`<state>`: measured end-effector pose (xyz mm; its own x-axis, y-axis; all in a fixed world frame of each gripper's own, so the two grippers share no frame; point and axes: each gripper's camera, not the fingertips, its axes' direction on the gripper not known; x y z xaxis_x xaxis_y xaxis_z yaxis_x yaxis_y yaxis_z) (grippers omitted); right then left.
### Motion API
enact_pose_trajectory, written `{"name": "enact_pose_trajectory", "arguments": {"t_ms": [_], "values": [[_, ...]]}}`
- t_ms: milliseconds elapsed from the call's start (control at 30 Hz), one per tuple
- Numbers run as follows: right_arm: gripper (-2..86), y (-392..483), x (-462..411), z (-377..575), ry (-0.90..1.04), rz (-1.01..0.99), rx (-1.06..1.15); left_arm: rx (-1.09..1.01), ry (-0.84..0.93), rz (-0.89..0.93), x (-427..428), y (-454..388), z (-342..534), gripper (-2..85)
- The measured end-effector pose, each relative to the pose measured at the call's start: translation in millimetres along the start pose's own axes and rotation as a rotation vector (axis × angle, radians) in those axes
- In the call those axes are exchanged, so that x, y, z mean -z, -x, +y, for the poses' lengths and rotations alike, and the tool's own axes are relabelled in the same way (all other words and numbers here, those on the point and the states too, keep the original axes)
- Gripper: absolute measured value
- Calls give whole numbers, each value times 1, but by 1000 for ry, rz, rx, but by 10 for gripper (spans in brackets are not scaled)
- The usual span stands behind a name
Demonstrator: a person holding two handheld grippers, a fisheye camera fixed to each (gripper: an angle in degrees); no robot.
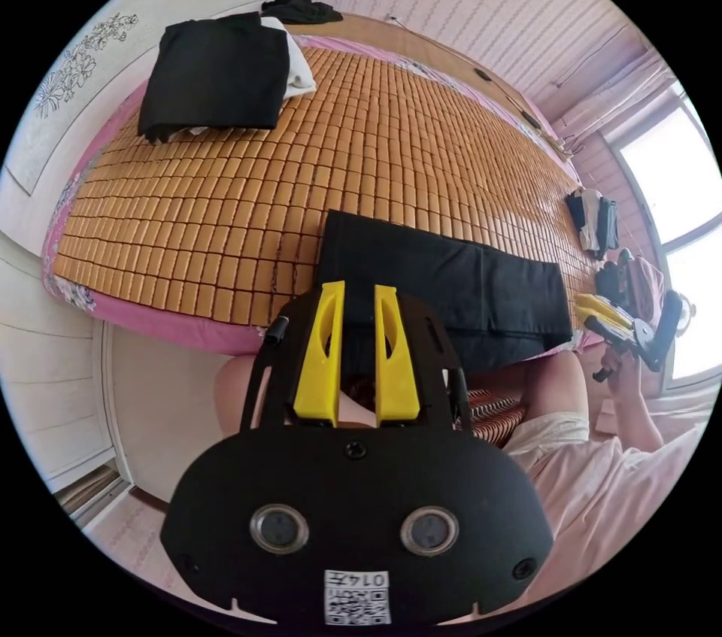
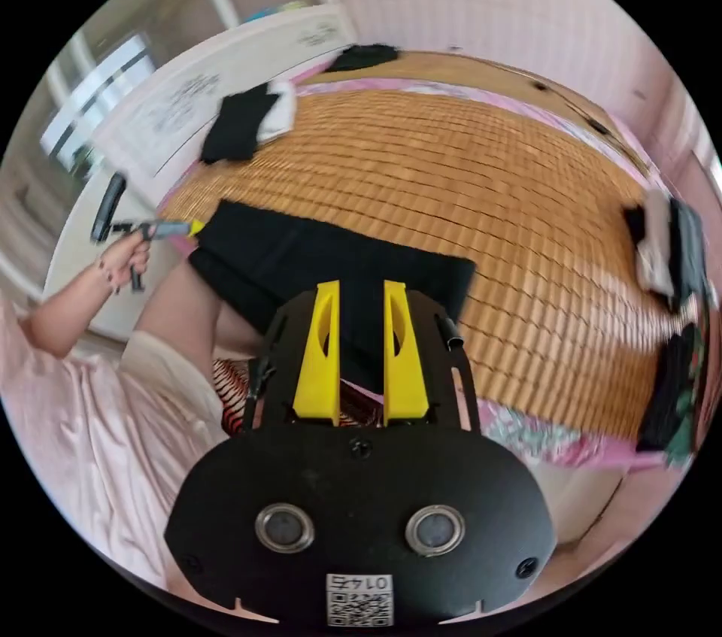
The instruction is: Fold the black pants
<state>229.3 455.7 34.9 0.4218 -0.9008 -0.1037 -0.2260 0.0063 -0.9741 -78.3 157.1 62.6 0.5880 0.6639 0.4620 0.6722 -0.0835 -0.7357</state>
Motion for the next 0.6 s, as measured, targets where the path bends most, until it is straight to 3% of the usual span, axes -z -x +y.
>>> {"name": "enact_pose_trajectory", "arguments": {"t_ms": [67, 267, 433, 600], "values": [[121, -45, 1, 17, -4, 10, -186, -9, 19, 40, -10, -11, 3, 68], [75, -96, -51, 18, 229, -186, -324, -26, 73, 0, -46, -39, 14, 56], [33, -106, -35, -8, 162, -366, -322, -53, 46, -52, -47, -58, 25, 24], [22, -120, 6, -33, 24, -394, -322, -104, 40, -82, -54, -88, 26, -8]]}}
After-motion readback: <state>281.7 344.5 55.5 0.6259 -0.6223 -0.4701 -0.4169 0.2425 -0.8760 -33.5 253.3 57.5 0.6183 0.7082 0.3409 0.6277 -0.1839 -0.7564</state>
